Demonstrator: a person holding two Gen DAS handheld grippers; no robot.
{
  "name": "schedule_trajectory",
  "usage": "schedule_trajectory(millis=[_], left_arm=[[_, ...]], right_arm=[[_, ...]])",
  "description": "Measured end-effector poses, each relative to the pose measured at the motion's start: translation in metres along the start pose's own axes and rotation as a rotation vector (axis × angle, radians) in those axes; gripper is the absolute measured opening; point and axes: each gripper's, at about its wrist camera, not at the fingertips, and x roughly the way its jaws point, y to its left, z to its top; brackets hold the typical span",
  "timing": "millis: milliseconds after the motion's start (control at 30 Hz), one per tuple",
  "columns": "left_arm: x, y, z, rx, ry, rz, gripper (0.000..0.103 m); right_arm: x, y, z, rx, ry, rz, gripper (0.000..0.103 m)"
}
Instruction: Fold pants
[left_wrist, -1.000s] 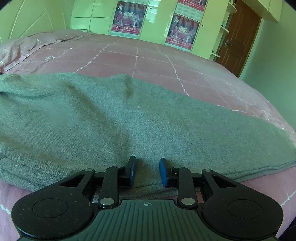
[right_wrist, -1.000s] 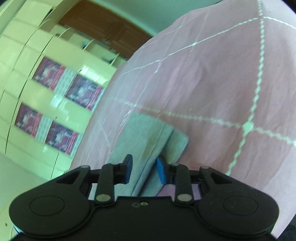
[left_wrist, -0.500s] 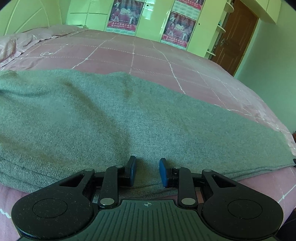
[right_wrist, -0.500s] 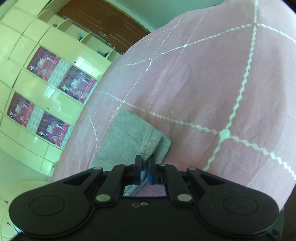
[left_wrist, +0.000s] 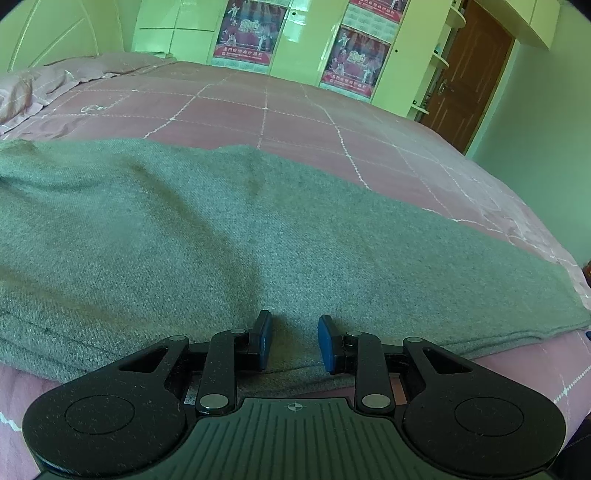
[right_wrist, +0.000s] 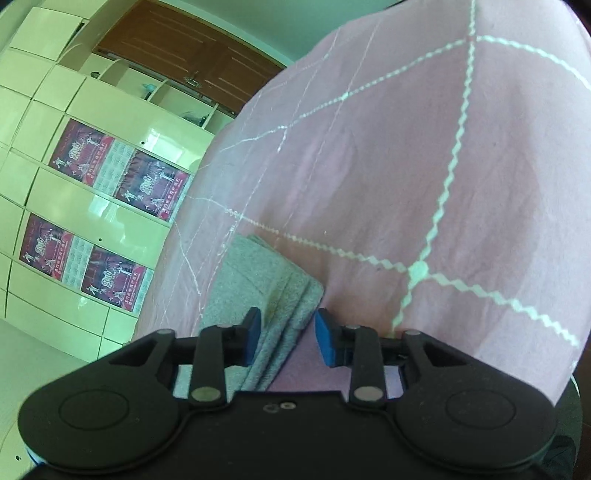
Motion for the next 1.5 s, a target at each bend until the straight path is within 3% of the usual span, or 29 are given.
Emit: schedule_trajectory(millis=[67, 100, 233, 300, 400, 500, 567, 667, 767, 833, 867, 900, 933, 1000, 1200, 1400, 1500], left_arm=[[-0.001, 0.0, 0.0, 0.003, -0.001, 0.0, 0.028], [-0.001, -0.001, 0.0, 0.005, -0.003, 0.001, 0.028], [-0.001, -0.001, 0.0, 0.009, -0.005, 0.002, 0.028], [-0.002, -0.001, 0.0, 0.01, -0.006, 0.002, 0.028], [-0.002, -0.002, -0.001, 0.008, -0.01, 0.002, 0.028], [-0.002, -0.002, -0.002, 0.016, -0.011, 0.005, 0.028], [-0.002, -0.002, -0.002, 0.019, -0.009, 0.004, 0.028], [-0.002, 0.0, -0.001, 0.01, -0.009, 0.0, 0.028], [-0.004, -0.001, -0.001, 0.013, -0.024, 0.001, 0.028], [-0.014, 0.005, 0.003, -0.003, -0.042, 0.004, 0.029], [-0.023, 0.011, 0.005, -0.019, -0.074, 0.036, 0.029], [-0.032, 0.02, 0.006, -0.035, -0.107, 0.072, 0.039], [-0.04, 0.03, 0.008, -0.055, -0.13, 0.113, 0.063], [-0.057, 0.059, 0.01, -0.114, -0.189, 0.21, 0.078], [-0.08, 0.149, 0.018, -0.233, -0.242, 0.438, 0.078], [-0.085, 0.228, 0.033, -0.393, -0.278, 0.475, 0.078], [-0.071, 0.259, 0.04, -0.471, -0.231, 0.466, 0.078]], right_arm=[[0.009, 0.005, 0.002, -0.024, 0.015, -0.028, 0.011], [0.01, 0.016, 0.004, -0.08, 0.005, -0.042, 0.009], [-0.025, 0.087, 0.007, -0.397, -0.123, 0.099, 0.008], [-0.043, 0.101, 0.009, -0.462, -0.166, 0.156, 0.008], [-0.036, 0.074, 0.013, -0.413, -0.141, 0.087, 0.007], [0.015, 0.005, 0.014, -0.182, 0.033, -0.075, 0.006], [0.015, -0.008, 0.009, -0.128, -0.004, -0.014, 0.005], [0.005, 0.007, 0.008, -0.163, 0.012, -0.046, 0.015], [-0.027, 0.017, 0.0, -0.194, -0.1, -0.108, 0.031], [-0.036, 0.024, -0.006, -0.26, -0.11, -0.058, 0.026], [-0.035, 0.03, -0.008, -0.289, -0.091, -0.011, 0.025], [-0.03, 0.041, -0.012, -0.321, -0.056, 0.04, 0.025], [-0.022, 0.054, -0.017, -0.357, -0.015, 0.088, 0.025], [-0.002, 0.095, -0.035, -0.46, 0.08, 0.189, 0.025], [0.08, 0.24, -0.135, -0.781, 0.357, 0.431, 0.029], [0.178, 0.339, -0.232, -0.975, 0.604, 0.517, 0.029], [0.207, 0.356, -0.271, -1.029, 0.707, 0.527, 0.029]])
